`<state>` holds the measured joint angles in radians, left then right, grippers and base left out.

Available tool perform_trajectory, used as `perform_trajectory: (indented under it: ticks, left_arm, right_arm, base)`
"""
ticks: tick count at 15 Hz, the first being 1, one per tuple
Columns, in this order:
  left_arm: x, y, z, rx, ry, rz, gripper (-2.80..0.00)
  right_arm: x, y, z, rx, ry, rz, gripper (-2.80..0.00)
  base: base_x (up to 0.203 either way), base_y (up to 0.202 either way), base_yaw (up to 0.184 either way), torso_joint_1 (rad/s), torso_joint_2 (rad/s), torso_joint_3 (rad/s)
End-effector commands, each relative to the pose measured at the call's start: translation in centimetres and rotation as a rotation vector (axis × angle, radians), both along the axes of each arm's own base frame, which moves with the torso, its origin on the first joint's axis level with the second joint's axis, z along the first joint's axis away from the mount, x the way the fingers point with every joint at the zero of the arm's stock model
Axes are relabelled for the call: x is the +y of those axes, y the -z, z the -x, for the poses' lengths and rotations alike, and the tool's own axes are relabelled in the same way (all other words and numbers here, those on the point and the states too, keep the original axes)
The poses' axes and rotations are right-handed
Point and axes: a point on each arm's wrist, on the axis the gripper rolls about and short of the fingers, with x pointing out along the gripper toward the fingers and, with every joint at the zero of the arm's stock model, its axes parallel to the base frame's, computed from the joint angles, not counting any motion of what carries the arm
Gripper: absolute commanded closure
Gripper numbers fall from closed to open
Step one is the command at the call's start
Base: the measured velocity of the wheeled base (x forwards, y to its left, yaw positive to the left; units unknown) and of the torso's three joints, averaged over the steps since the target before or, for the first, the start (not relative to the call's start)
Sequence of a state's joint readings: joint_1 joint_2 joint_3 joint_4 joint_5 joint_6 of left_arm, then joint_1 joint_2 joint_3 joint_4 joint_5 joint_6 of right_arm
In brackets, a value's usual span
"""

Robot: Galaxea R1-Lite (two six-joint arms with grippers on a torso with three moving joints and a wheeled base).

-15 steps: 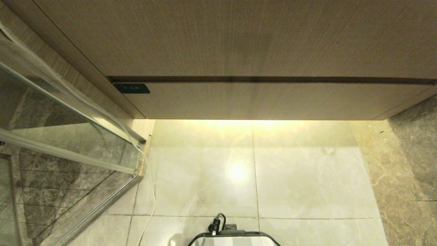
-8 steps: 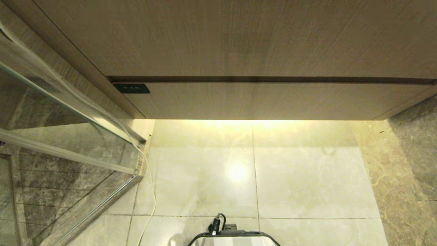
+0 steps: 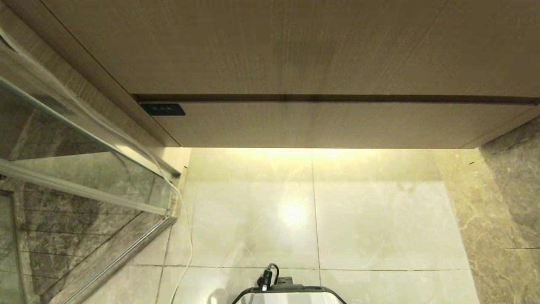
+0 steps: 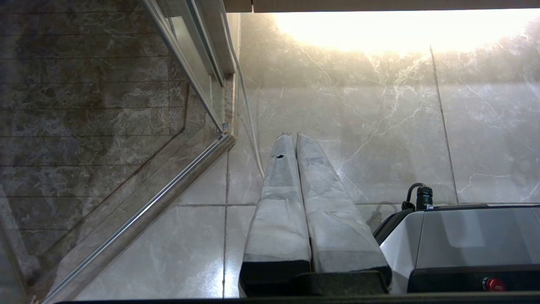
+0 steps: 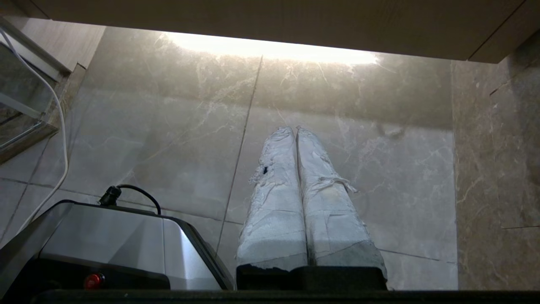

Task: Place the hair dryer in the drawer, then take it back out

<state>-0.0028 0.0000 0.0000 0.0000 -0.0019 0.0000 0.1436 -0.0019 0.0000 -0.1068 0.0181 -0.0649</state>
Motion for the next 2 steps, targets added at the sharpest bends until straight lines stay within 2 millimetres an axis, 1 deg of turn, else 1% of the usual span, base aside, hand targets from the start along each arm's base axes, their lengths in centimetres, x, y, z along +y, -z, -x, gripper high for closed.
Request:
perform_trajectory:
  ticks: [1, 2]
  left_arm:
    - [0.00, 0.04, -0.01, 0.002, 0.000, 0.000, 0.00]
    - [0.00, 0.03, -0.01, 0.001, 0.000, 0.000, 0.00]
  right_arm:
    - [0.01, 1.17, -0.04, 0.000, -0.002, 0.000, 0.00]
    - [0.01, 1.17, -0.04, 0.000, -0.002, 0.000, 0.00]
  base:
    - [0.000, 0.000, 0.000, 0.000, 0.00, 0.000]
    - [0.000, 0.000, 0.000, 0.000, 0.00, 0.000]
